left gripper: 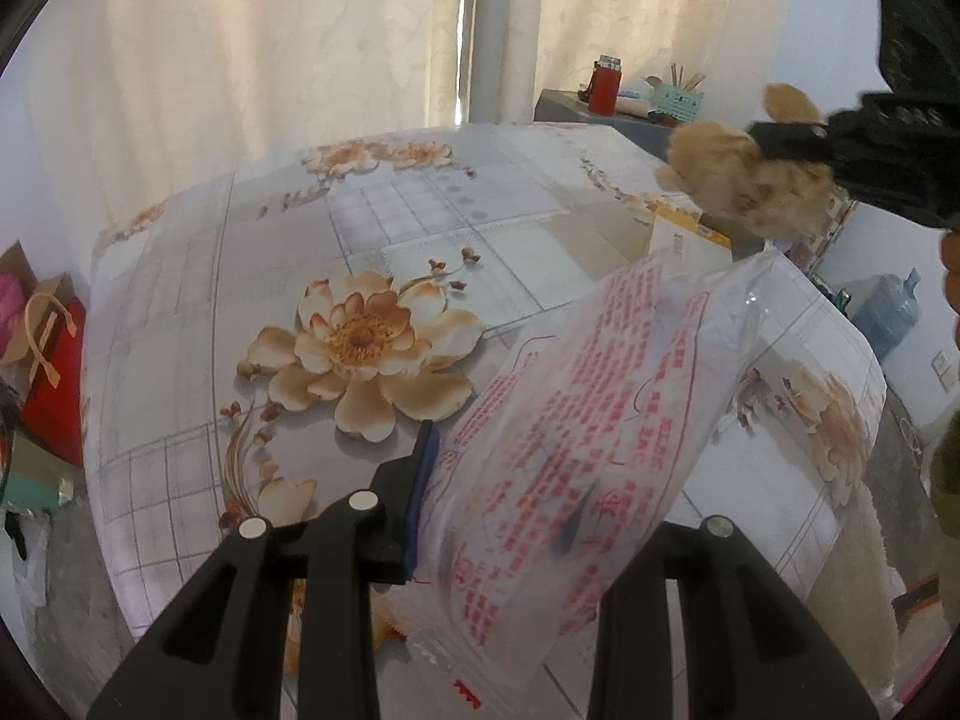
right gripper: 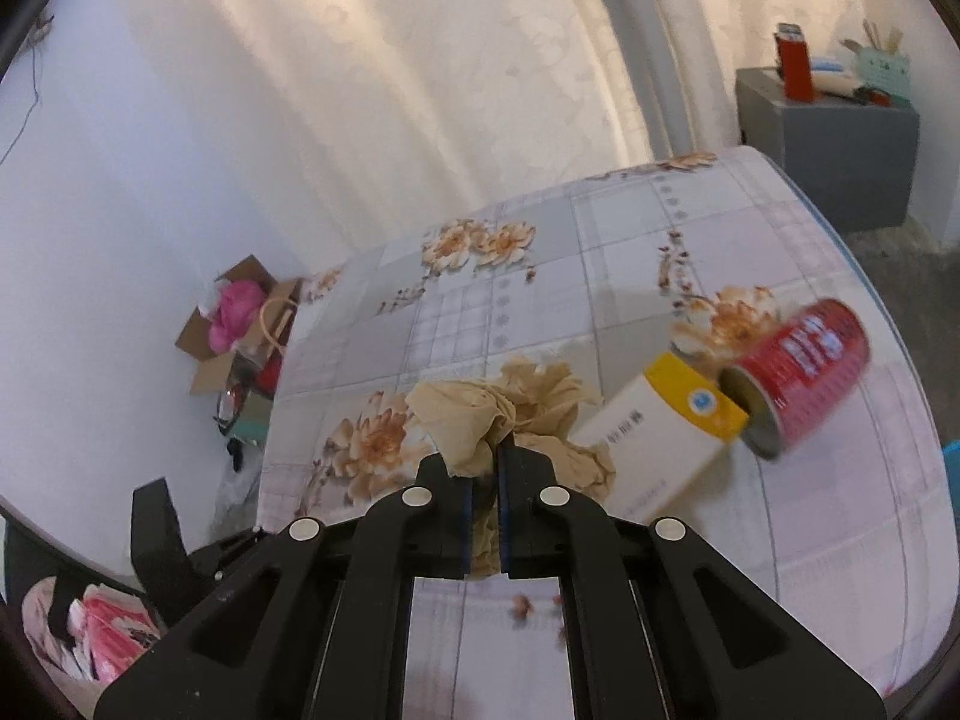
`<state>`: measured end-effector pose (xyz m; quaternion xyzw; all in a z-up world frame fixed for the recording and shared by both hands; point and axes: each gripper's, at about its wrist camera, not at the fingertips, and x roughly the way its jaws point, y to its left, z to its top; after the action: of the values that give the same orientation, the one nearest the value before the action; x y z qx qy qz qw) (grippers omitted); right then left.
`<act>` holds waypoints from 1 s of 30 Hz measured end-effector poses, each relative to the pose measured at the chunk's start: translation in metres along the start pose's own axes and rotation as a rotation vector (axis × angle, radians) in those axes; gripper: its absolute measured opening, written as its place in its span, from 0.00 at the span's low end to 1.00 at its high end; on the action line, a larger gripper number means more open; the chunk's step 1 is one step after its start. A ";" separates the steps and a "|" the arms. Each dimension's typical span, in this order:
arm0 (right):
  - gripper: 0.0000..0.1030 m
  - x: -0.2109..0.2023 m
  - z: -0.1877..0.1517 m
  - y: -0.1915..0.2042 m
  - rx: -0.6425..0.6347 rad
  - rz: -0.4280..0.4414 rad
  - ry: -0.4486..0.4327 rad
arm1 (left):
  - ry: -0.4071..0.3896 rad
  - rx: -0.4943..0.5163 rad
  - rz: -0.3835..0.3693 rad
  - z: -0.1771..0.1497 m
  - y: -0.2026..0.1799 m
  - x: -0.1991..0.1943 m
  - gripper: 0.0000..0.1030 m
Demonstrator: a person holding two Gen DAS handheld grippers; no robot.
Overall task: Collect trash
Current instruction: 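Carry the bag and paper over the blue wastebasket with both grippers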
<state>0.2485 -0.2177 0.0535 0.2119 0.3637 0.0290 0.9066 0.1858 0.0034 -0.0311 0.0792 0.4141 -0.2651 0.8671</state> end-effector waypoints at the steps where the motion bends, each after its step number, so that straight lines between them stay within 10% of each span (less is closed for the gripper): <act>1: 0.04 -0.005 -0.004 -0.001 0.006 -0.001 -0.004 | -0.005 0.009 0.002 0.001 -0.003 -0.001 0.30; 30: 0.04 -0.057 -0.050 -0.037 0.096 -0.027 -0.067 | -0.094 0.152 0.036 0.025 -0.057 -0.029 0.30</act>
<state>0.1693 -0.2450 0.0438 0.2512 0.3370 -0.0081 0.9073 0.1578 -0.0424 0.0113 0.1397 0.3504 -0.2833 0.8817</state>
